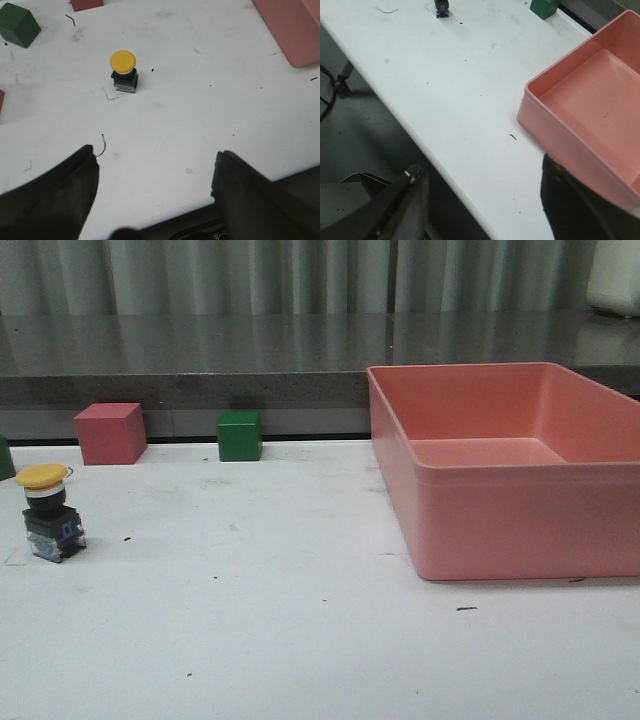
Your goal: Place and stand button with both arms
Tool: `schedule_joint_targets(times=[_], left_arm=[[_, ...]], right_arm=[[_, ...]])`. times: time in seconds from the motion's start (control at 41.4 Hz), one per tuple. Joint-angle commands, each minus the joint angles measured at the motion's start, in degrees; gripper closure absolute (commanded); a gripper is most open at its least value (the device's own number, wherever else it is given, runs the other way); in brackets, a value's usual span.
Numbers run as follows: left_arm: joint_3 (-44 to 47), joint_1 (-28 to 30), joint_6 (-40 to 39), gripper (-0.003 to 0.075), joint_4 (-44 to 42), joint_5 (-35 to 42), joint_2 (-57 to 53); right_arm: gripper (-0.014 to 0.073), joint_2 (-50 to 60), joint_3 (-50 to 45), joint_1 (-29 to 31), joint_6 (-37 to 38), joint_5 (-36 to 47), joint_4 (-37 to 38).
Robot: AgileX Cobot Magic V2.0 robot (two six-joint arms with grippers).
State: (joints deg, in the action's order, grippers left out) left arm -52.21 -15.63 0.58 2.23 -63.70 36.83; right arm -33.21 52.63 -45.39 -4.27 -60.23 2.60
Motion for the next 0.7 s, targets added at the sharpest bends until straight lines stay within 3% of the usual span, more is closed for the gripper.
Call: schedule_joint_targets(times=[0.0, 0.193, 0.677], left_arm=[[-1.97, -0.43, -2.2, 0.0246, -1.62, 0.3, -3.78], [-1.6, -0.43, -5.44, 0.0246, -6.25, -2.81, -9.27], [-1.38, -0.43, -5.44, 0.0248, -6.39, -1.88, -10.4]], right_arm=[[0.0096, -0.19, 1.34, 0.05, -0.59, 5.76, 1.42], [0.0096, -0.19, 1.34, 0.05, -0.59, 6.02, 1.42], [0.0097, -0.19, 1.34, 0.05, -0.34, 6.09, 1.36]])
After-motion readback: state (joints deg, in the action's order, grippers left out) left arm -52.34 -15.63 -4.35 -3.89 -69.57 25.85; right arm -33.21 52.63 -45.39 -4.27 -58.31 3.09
